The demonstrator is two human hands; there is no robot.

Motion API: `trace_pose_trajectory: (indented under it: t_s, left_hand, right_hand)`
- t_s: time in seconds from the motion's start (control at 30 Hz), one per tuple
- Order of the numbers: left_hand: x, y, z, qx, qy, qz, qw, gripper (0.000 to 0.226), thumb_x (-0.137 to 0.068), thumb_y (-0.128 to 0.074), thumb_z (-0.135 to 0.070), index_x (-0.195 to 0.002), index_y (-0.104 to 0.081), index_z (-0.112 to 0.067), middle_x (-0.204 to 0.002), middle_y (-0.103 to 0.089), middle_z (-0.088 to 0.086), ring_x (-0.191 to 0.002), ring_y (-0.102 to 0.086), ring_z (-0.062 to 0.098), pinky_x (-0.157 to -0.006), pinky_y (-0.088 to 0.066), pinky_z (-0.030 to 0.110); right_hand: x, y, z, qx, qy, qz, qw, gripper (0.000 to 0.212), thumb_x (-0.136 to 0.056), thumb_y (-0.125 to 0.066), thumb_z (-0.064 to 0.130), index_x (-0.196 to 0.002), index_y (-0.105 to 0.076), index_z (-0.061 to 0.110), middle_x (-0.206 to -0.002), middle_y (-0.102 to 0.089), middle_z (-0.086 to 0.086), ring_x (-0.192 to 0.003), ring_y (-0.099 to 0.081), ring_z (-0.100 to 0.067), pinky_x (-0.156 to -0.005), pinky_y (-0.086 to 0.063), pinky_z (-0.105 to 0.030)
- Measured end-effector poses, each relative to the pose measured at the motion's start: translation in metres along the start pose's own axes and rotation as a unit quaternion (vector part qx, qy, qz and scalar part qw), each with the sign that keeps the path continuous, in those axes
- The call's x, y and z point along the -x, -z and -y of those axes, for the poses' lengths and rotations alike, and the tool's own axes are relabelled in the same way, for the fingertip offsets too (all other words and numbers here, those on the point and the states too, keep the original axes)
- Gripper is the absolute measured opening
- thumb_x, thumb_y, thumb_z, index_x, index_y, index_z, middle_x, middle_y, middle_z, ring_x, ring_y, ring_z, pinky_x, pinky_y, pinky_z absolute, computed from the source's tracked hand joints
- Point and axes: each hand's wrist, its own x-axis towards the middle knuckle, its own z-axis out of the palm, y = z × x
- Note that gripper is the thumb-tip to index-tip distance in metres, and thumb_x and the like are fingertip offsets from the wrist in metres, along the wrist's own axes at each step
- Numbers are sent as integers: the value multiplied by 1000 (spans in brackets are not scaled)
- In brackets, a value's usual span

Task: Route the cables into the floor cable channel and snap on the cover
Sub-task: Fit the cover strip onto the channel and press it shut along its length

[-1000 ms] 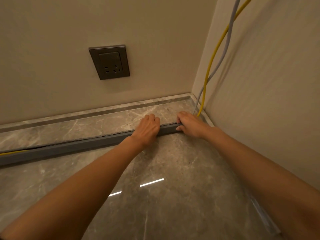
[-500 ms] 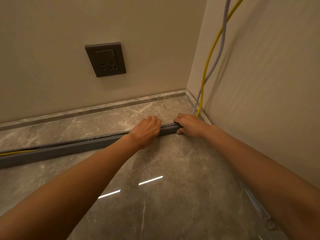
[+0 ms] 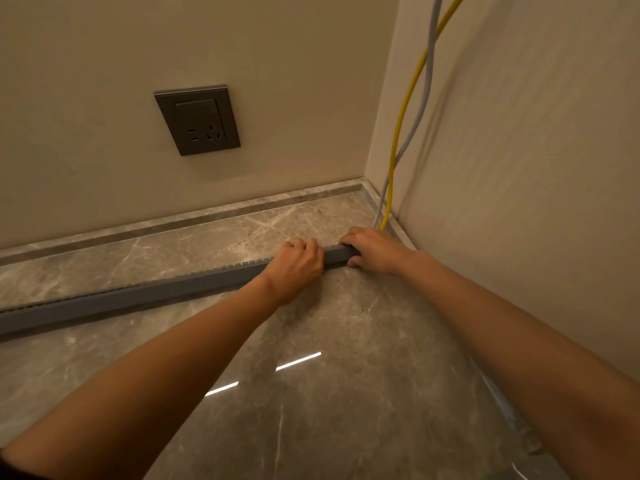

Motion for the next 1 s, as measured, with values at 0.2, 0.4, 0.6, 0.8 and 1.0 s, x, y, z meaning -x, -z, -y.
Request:
trace_pose_trajectory:
  t_s: [0.2, 0.4, 0.6, 0.8, 1.0]
  left_hand:
    - [-8, 1, 12, 32, -5, 9, 999, 31, -99, -36, -8, -128, -42, 0, -125, -50, 18, -109, -54, 32, -92, -45, 39]
    - [-10, 4, 14, 115, 49, 9, 992, 29, -99, -37, -13, -122, -49, -1, -122, -52, 18, -107, -53, 32, -88, -44, 38]
    - [-10, 12, 16, 156, 68, 38, 985, 26, -96, -40, -10, -118, -48, 0, -121, -55, 20, -105, -57, 35, -84, -46, 40]
    - [1, 6, 15, 121, 45, 37, 991, 27, -96, -39, -15, -117, -51, -3, -117, -60, 18, -100, -60, 33, -80, -48, 39]
    - [2, 4, 15, 135, 48, 55, 988, 27, -98, -35, -13, -115, -53, -1, -114, -63, 17, -98, -62, 31, -81, -49, 37]
  right_hand:
    - [-5, 6, -2, -3, 0, 19, 1000, 34, -86, -60, 20, -116, -58, 4, -121, -57, -16, -112, -53, -31, -96, -44, -41]
    - [-6, 7, -2, -8, 4, 24, 1000, 26, -86, -60, 18, -107, -59, 3, -116, -58, -19, -108, -54, -32, -90, -43, -39]
    - [-3, 9, -2, 7, 15, 9, 1000, 30, -88, -57, 21, -114, -56, 6, -117, -60, -18, -110, -54, -32, -93, -44, -41]
    - [5, 0, 0, 69, 28, -7, 997, 33, -89, -53, 31, -115, -56, 11, -113, -63, -15, -105, -58, -31, -85, -47, -40]
    - [7, -5, 1, 94, 24, -24, 995, 32, -92, -46, 28, -114, -53, 6, -112, -62, -17, -101, -59, -33, -82, -47, -41]
